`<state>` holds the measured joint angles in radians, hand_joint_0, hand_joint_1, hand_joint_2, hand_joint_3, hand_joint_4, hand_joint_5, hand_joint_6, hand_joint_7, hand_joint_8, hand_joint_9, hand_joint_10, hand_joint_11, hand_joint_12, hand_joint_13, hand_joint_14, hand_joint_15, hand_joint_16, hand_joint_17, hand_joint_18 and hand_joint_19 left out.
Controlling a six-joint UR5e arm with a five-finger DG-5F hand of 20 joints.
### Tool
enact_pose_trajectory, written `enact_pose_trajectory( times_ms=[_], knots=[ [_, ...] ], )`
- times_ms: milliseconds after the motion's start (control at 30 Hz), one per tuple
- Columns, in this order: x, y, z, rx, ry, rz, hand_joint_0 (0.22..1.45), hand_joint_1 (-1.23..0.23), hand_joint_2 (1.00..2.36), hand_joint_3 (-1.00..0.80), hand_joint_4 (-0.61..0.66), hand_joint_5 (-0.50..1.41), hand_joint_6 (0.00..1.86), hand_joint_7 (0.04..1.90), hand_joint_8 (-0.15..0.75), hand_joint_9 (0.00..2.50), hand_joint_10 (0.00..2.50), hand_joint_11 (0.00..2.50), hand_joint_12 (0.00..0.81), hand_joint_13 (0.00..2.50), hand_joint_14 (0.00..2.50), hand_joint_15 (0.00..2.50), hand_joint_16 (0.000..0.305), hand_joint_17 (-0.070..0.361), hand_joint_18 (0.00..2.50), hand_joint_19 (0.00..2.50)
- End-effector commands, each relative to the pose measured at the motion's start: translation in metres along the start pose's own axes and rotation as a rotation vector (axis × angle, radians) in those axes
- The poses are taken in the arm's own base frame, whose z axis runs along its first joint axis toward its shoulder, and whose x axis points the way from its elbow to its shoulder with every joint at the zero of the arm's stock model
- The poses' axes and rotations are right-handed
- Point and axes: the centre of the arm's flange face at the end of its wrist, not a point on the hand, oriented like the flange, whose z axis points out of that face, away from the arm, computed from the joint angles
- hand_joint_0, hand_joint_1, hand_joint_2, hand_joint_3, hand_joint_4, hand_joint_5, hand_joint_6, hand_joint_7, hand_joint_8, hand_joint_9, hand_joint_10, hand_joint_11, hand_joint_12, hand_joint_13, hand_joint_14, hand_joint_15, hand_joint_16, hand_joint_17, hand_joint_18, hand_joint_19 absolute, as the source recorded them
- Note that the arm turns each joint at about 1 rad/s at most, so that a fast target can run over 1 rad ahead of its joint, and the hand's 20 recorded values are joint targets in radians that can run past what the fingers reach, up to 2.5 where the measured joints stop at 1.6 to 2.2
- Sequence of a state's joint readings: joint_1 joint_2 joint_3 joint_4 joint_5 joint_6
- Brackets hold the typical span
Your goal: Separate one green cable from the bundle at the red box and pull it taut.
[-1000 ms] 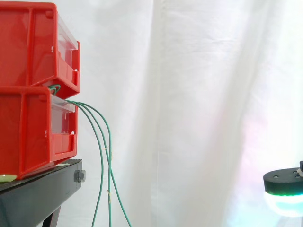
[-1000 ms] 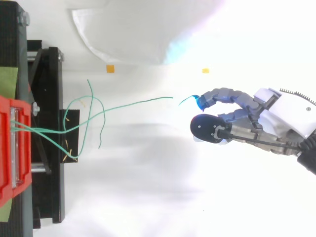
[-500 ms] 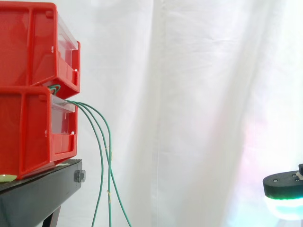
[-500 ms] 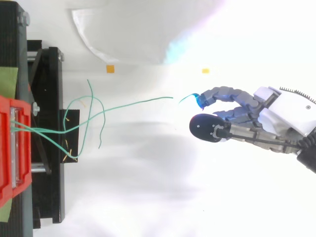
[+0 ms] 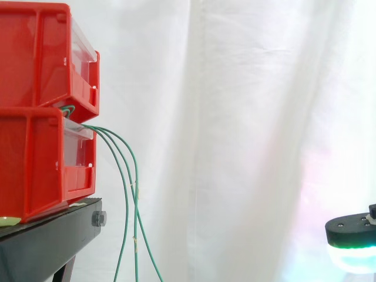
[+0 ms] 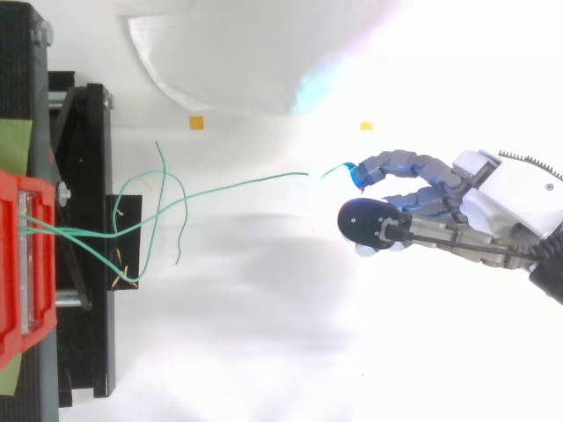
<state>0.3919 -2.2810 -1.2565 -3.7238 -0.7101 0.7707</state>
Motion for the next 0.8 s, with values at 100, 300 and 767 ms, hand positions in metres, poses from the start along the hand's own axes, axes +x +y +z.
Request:
enact_pose_trajectory(
  times_ms=[100, 300, 767],
  knots=[
    [0.0005, -0.0002, -0.0003, 0.000, 0.001, -0.002, 0.55, -0.61, 1.00, -0.50, 0.13, -0.20, 0.50, 0.69, 0.237, 0.93, 0.01, 1.11, 0.316, 0.83, 0.02, 0.61, 0.038, 0.085, 0.59, 0.73],
    [-0.0002, 0.0001, 0.0002, 0.001, 0.000, -0.004, 0.56, -0.59, 1.00, -0.50, 0.13, -0.21, 0.50, 0.67, 0.243, 0.74, 0.02, 0.60, 0.339, 0.90, 0.02, 0.55, 0.036, 0.081, 0.54, 0.70],
    [0.0006, -0.0003, -0.0003, 0.001, 0.002, -0.003, 0.52, -0.56, 1.00, -0.50, 0.16, -0.19, 0.50, 0.73, 0.286, 0.82, 0.01, 0.58, 0.330, 0.85, 0.01, 0.51, 0.037, 0.084, 0.51, 0.70]
  ],
)
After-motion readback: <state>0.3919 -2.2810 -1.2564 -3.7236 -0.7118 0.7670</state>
